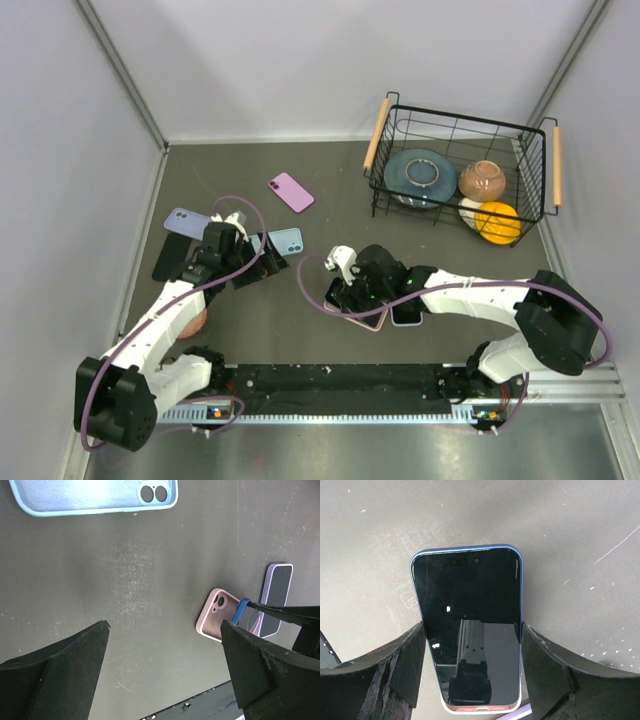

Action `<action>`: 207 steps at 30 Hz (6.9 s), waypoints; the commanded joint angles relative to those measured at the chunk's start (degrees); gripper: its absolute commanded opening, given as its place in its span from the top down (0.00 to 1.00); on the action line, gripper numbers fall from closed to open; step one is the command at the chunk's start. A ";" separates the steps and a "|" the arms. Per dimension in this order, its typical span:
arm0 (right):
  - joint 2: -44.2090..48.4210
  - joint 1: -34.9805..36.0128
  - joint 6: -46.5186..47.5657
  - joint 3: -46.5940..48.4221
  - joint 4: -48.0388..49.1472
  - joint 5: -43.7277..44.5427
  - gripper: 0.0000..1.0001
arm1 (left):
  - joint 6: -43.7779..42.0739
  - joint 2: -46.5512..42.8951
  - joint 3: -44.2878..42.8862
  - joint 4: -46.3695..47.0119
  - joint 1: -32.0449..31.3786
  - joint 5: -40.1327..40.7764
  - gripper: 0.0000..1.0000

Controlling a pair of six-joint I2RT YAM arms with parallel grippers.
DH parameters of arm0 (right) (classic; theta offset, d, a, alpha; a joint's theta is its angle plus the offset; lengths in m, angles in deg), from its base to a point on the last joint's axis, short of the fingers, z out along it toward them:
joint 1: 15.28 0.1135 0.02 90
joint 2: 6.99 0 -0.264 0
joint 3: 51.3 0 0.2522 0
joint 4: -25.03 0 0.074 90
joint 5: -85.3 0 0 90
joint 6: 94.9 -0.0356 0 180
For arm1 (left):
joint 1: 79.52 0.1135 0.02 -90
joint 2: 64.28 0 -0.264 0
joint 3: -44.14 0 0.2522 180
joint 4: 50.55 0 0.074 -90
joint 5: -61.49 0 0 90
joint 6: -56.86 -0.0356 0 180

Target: Put the phone into the phone case

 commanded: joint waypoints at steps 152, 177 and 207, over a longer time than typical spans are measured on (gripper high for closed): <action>-0.19 -9.02 -27.23 -0.14 0.50 -6.91 0.15 | 16.31 13.26 8.65 19.57 -24.35 -0.32 0.42; 2.00 -4.01 -51.40 -14.65 26.18 -16.33 0.20 | 15.96 17.48 9.17 20.37 -24.35 -1.29 0.58; -3.19 -5.15 -61.77 -21.15 51.39 -24.14 0.35 | 14.64 14.67 13.39 23.18 -24.35 -7.88 0.86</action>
